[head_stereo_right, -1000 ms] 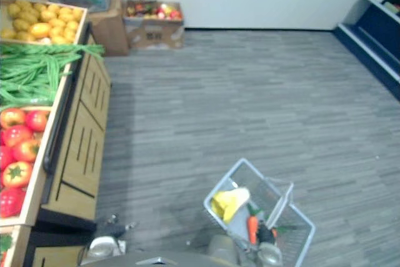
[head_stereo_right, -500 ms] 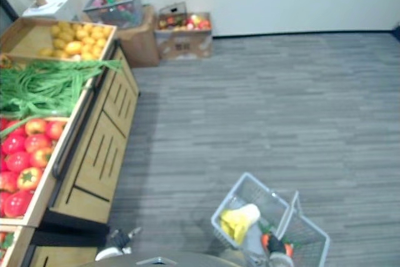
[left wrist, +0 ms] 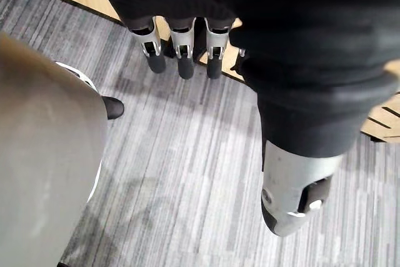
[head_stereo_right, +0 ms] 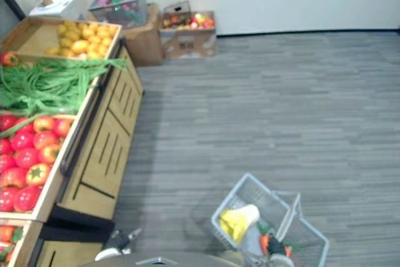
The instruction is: Pick vegetable in the basket
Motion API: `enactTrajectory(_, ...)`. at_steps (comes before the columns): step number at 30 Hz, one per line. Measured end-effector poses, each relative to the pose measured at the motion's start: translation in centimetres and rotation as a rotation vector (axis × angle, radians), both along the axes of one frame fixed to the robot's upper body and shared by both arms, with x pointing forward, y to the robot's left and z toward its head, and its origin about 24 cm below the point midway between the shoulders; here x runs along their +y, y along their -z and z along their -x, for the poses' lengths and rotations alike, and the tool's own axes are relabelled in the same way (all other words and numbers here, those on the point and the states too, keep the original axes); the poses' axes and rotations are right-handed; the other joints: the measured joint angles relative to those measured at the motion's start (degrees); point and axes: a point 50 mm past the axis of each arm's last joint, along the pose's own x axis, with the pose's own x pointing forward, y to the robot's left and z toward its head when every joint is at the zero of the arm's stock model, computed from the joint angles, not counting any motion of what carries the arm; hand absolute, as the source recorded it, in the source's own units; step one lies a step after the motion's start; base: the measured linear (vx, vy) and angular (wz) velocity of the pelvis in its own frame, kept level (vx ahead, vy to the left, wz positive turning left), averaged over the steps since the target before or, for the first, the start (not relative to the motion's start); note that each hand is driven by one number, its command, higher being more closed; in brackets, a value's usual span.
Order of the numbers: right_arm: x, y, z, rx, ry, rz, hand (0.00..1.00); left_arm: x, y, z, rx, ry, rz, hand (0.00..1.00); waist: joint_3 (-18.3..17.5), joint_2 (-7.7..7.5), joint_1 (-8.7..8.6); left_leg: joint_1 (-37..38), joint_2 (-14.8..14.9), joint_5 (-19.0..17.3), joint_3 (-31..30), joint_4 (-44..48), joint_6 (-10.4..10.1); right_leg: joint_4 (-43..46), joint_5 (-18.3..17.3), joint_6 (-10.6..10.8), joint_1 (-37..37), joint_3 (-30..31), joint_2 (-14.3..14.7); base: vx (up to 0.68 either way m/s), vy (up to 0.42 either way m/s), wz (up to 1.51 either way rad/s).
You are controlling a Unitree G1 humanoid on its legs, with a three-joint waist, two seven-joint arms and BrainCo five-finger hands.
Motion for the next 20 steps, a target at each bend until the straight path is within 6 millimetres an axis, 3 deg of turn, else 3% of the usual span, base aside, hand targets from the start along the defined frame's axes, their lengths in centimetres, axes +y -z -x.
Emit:
enactTrajectory(2,0.2,0.1,0.0,-0.002,0.001,-0.006,1.00,-0.1,0.0,0.0,0.000,0.004,0.008,0.00,0.16,0.24,-0.02,0.13,0.07,-1.73,0.57,0.02,0.46,-0.01,0.28,0.41,-0.04,0.11,0.09,-0.13,0.063,0.03)
enactTrajectory(4,-0.1,-0.1,-0.1,-0.006,0.005,0.001,1.00,-0.3,0.0,0.0,-0.002,0.017,0.017,0.00,0.37,1.27,-0.04,0.41,0.45,-6.32,1.37,0.18,0.33,-0.09,0.73,1.19,-0.02,0.44,0.42,-0.11,0.103,0.02)
enactTrajectory(6,0.1,0.0,-0.1,-0.008,0.010,-0.007,1.00,-0.1,0.0,0.0,-0.005,0.016,0.016,0.00,0.66,0.45,0.21,0.43,-0.55,-7.44,2.17,0.86,0.44,-1.21,1.80,1.60,0.17,1.75,-0.36,-0.09,0.118,-0.19)
enactTrajectory(9,1.0,0.2,-0.2,-0.020,0.034,-0.037,1.00,0.4,0.0,0.0,-0.002,0.034,0.001,0.00,0.77,-0.82,0.02,0.69,-2.01,-8.29,3.93,1.65,0.75,-2.66,2.99,2.05,0.21,3.66,-1.74,-0.08,0.085,-0.31)
enactTrajectory(16,0.6,0.1,-0.2,-0.020,0.033,-0.028,1.00,-0.1,0.0,-0.2,-0.007,0.040,0.019,0.00,0.51,0.19,0.02,1.50,-1.94,-8.35,4.06,1.66,0.68,-2.81,3.26,2.47,0.42,4.14,-1.47,0.08,0.008,-0.06)
enactTrajectory(20,0.9,0.2,0.0,-0.012,0.033,-0.036,1.00,-0.2,0.1,-0.1,-0.005,0.047,0.033,0.00,0.56,0.01,0.06,2.93,-2.00,-8.37,3.95,1.51,0.68,-3.55,3.24,2.43,2.14,4.08,-1.45,0.06,0.003,-0.01)
